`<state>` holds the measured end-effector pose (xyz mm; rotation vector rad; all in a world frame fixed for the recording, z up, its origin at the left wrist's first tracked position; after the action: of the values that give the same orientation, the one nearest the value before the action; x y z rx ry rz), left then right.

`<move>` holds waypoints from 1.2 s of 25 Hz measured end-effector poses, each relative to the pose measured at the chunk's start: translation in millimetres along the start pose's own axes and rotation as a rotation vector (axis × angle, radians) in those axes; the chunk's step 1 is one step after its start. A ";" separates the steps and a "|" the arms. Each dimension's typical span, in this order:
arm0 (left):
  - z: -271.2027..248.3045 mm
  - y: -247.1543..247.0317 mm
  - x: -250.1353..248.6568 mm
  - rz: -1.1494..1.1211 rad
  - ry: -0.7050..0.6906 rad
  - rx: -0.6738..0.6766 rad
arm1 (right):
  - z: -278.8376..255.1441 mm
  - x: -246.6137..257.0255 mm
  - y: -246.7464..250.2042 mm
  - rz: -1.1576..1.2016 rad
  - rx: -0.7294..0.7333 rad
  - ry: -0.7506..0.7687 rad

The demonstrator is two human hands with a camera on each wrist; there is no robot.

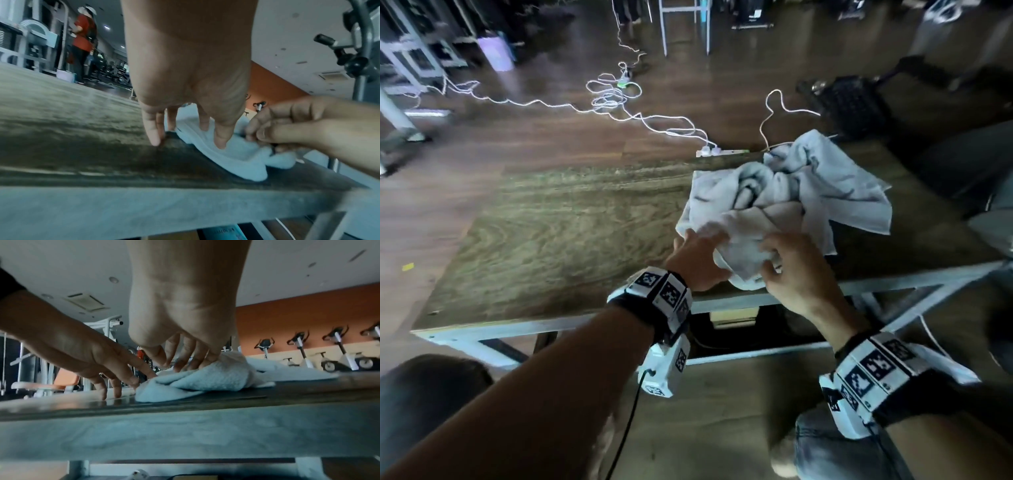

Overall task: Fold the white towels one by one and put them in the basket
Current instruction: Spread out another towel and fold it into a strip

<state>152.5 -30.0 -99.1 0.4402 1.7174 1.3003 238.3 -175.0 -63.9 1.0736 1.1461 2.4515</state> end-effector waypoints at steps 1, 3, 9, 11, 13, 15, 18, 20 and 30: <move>2.0 -3.4 -2.1 0.052 0.021 -0.052 | -1.8 -7.5 4.2 -0.108 0.028 0.012; 5.1 5.1 -5.0 0.024 0.048 -0.227 | -5.7 -18.1 5.8 -0.310 0.117 0.035; 1.3 66.8 -12.7 -0.245 -0.121 -0.710 | 25.2 4.3 32.5 -0.180 -0.090 0.012; -4.6 88.2 -22.8 -0.290 -0.224 -0.772 | 41.6 21.7 44.7 0.182 -0.222 -0.042; -6.7 92.4 -34.0 -0.208 -0.350 -0.724 | 50.5 48.3 49.6 0.478 -0.268 -0.003; -10.3 95.5 -34.2 -0.246 -0.390 -0.730 | 51.6 72.0 48.2 0.618 -0.264 0.051; -10.9 117.7 -3.6 -0.815 -0.074 -0.742 | 52.4 75.9 33.4 0.619 -0.224 -0.027; -6.3 129.3 10.5 -0.998 0.125 -0.723 | 48.1 70.6 9.2 0.471 -0.035 -0.075; -26.6 232.4 75.8 -0.834 0.159 -1.058 | 42.6 72.8 0.8 -0.032 -0.125 0.089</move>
<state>37.4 98.5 76.2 -0.9083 0.8983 1.3685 216.9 -116.5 -7.0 0.9127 1.0103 2.5311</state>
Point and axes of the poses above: each hand's wrist, its own z-axis towards the middle knuckle, its own y-axis out of the back of the hand, x = y × z, the point moved 8 cm from there along z, towards the middle knuckle, and after that the axes turned 15 degrees about -x, right-handed, at the moved point
